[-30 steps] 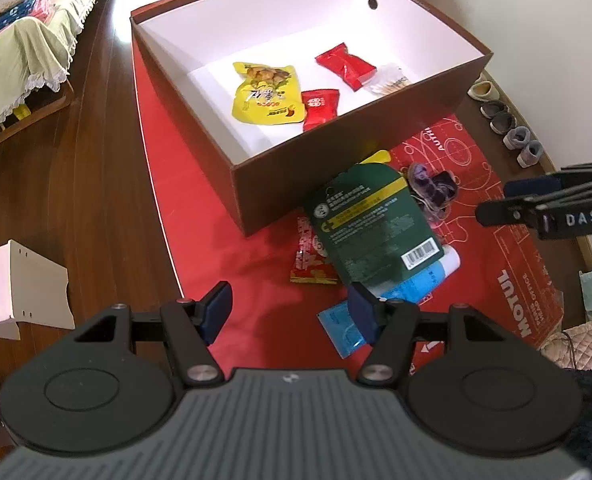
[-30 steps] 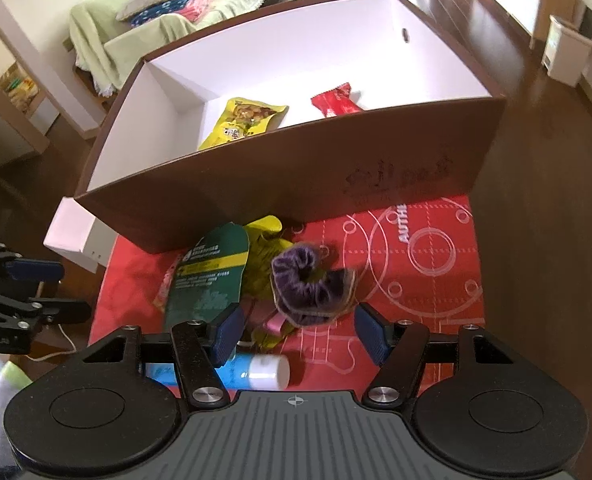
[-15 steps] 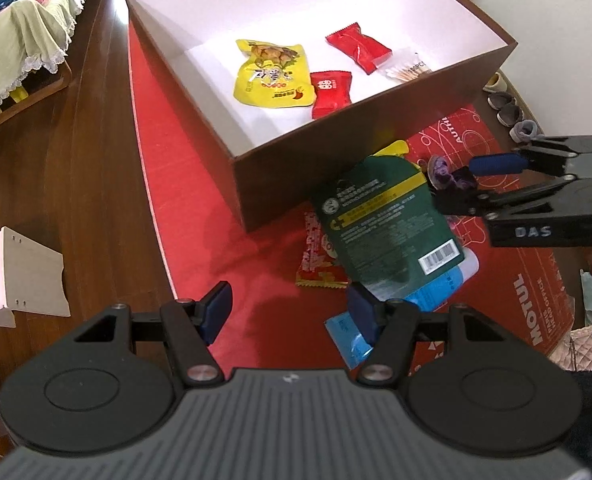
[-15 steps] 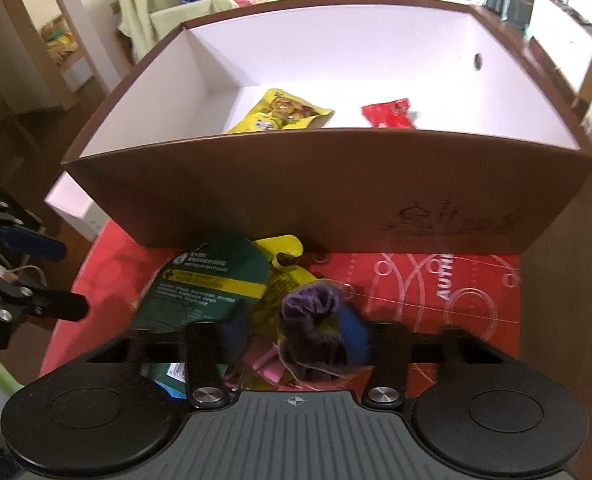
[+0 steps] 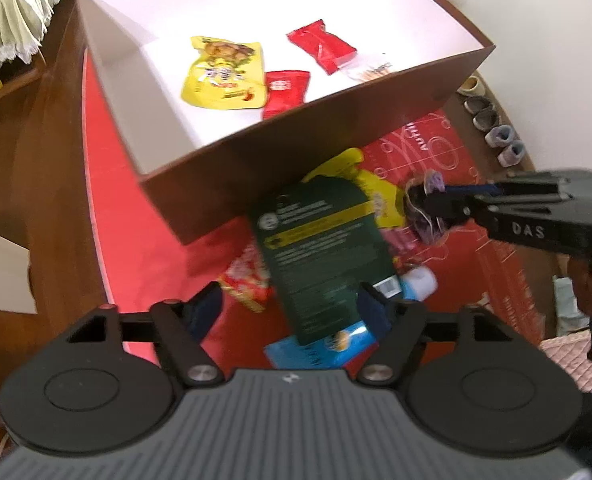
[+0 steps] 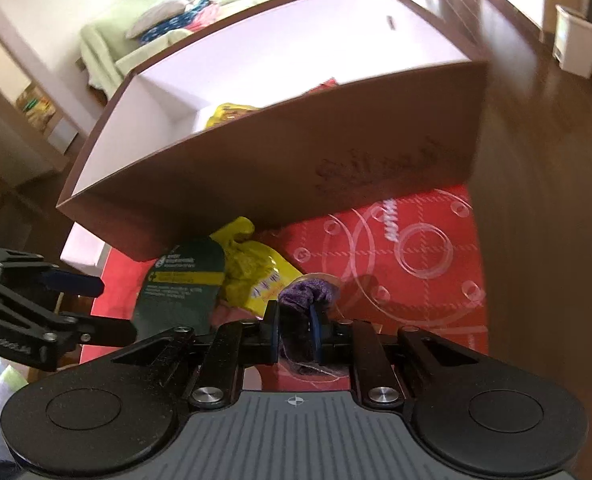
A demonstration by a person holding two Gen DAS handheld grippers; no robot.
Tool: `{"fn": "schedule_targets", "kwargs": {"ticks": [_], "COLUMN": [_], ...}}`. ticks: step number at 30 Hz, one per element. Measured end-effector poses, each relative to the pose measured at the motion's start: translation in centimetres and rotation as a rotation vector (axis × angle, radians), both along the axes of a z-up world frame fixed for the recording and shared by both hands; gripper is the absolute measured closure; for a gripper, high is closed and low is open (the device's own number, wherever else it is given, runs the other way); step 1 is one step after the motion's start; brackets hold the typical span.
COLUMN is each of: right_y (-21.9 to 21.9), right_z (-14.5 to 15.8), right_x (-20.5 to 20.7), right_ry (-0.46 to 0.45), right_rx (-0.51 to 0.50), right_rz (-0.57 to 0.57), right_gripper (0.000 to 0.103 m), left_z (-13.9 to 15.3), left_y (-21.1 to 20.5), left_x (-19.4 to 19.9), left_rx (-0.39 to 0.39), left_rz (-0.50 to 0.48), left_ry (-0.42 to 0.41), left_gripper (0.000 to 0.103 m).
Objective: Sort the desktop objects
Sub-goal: 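Grasp the purple scrunchie with the right tool while the left tool grasps the green card package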
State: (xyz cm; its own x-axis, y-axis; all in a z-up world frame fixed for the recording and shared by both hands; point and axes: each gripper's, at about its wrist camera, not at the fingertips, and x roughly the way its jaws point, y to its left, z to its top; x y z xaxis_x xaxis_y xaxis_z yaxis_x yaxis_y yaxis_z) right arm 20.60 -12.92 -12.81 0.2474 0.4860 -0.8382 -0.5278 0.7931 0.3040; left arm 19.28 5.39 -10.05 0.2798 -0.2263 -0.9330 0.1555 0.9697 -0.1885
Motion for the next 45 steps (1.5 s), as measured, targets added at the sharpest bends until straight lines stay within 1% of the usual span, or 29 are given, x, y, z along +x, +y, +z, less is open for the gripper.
{"fn": "schedule_targets", "kwargs": {"ticks": [2,5,9,12,13,15,18,23,25,26,28,30,32,35,37,38,39,43,45], "right_y": [-0.6,-1.3,-1.7,-1.9,-1.9,-2.1,-2.3,-2.5,-2.4,-2.4,-2.2,-2.1,-1.9,-1.8,-1.8,-1.8,-1.9,-2.1,-2.1], "right_z": [0.2,0.4,0.5,0.4,0.4,0.4,0.4,0.5,0.5,0.5,0.5,0.6,0.7,0.7,0.7,0.7,0.7,0.6,0.5], "right_x": [-0.1,-0.3,-0.5,-0.6,-0.6,-0.6,-0.6,-0.5,-0.6,-0.6,-0.6,-0.7,-0.7,-0.9,-0.9,-1.0,-1.1,-1.3,-1.4], "right_ry": [0.006,0.009,0.013,0.017,0.018,0.018,0.016,0.015,0.016,0.016,0.015,0.013,0.013,0.011,0.013,0.015,0.015,0.023,0.027], "right_rx": [-0.003,-0.001,0.007,0.009,0.009,0.009,0.011,0.011,0.011,0.011,0.012,0.014,0.015,0.012,0.011,0.011,0.009,0.004,0.000], "right_rz": [-0.017,-0.032,-0.040,-0.041,-0.041,-0.041,-0.045,-0.047,-0.045,-0.043,-0.039,-0.036,-0.033,-0.028,-0.030,-0.031,-0.032,-0.034,-0.031], "right_gripper": [0.089,0.089,0.089,0.089,0.089,0.089,0.089,0.089,0.089,0.089,0.089,0.089,0.089,0.089,0.089,0.089,0.089,0.089,0.089], "left_z": [-0.4,-1.1,-1.8,-1.9,-2.0,-2.3,-2.8,-4.1,-4.2,-4.1,-3.8,-3.6,-3.3,-2.9,-2.7,-2.7,-2.7,-2.7,-3.0], "left_y": [-0.8,-1.6,-1.9,-1.8,-1.9,-2.1,-2.6,-2.8,-2.5,-2.4,-2.1,-1.5,-0.9,0.0,0.3,0.4,0.4,0.4,0.7], "left_x": [0.3,0.8,1.5,2.1,2.3,2.7,3.2,3.2,3.0,2.9,2.7,2.6,2.4,2.2,2.0,1.9,1.8,1.5,1.3], "left_rx": [-0.003,-0.006,-0.054,-0.073,-0.069,-0.058,-0.019,0.036,0.020,0.015,0.009,-0.014,-0.037,-0.066,-0.075,-0.086,-0.091,-0.104,-0.112], "left_rz": [0.004,0.025,0.113,0.180,0.191,0.211,0.233,0.233,0.238,0.235,0.228,0.233,0.245,0.249,0.271,0.279,0.278,0.266,0.266], "left_ry": [0.014,0.043,0.073,0.073,0.071,0.069,0.065,0.058,0.052,0.047,0.033,0.031,0.032,0.050,0.048,0.046,0.046,0.048,0.059], "left_gripper": [0.025,0.024,0.024,0.024,0.023,0.018,0.017,0.017,0.021,0.029,0.037,0.053,0.062,0.067,0.053,0.041,0.038,0.040,0.049]}}
